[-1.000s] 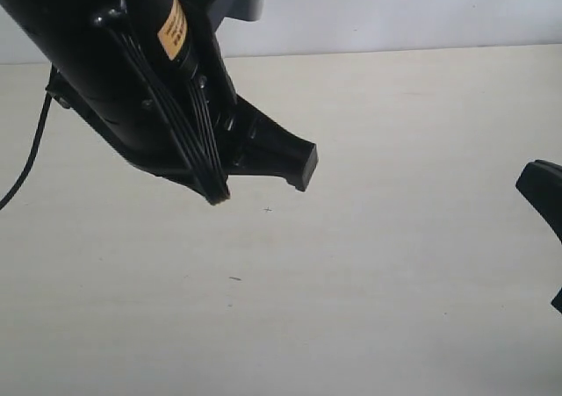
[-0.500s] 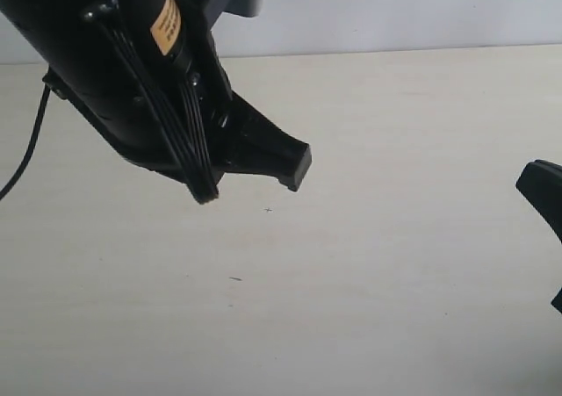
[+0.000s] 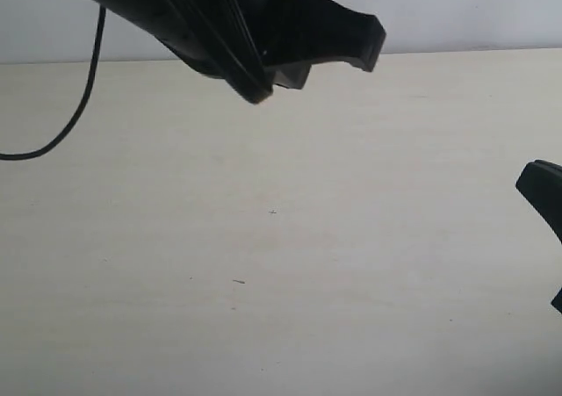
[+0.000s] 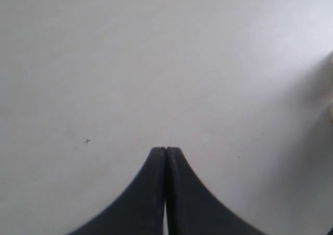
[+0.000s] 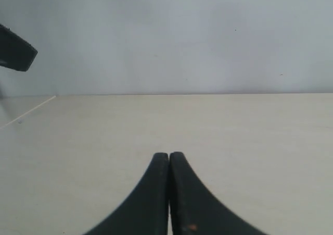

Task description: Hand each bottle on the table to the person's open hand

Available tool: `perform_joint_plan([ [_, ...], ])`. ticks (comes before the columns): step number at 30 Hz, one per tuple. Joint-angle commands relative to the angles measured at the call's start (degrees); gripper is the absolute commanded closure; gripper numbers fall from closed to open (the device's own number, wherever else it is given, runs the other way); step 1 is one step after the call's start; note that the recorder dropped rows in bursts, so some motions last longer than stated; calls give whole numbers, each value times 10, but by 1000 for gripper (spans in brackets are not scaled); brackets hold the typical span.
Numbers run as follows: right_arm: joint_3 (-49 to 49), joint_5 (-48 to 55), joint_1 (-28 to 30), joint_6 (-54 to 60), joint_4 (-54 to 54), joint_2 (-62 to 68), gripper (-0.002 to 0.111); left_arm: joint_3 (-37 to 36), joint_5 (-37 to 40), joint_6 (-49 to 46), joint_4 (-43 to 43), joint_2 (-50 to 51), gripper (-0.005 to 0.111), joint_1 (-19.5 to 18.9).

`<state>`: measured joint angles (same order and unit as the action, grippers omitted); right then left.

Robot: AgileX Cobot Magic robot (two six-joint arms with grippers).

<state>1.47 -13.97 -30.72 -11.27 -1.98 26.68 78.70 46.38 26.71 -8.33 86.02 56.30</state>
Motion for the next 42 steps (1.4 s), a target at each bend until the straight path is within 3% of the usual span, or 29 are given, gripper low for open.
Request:
perform_joint_plan([
  [1, -2, -3, 1, 4, -1, -3, 108, -1, -10, -20, -3, -32, 107, -49],
  [8, -2, -3, 1, 4, -1, -3, 108, -66, -7, -21, 20, -154, 107, -190],
  [16, -2, -3, 1, 4, -1, -3, 108, -299, -78, -27, 5, -446, 107, -425],
  [21, -2, -3, 1, 4, -1, -3, 108, -401, -88, -27, -62, -609, 107, -506],
  [24, -2, -3, 1, 4, -1, -3, 108, -442, -89, -27, -74, -681, 107, -528],
  [31, -2, -3, 1, 4, -1, -3, 108, -501, -95, 1, -72, -793, 107, -530],
  [42, -2, -3, 1, 4, -1, -3, 108, -588, -107, 70, -69, -853, 107, -530],
])
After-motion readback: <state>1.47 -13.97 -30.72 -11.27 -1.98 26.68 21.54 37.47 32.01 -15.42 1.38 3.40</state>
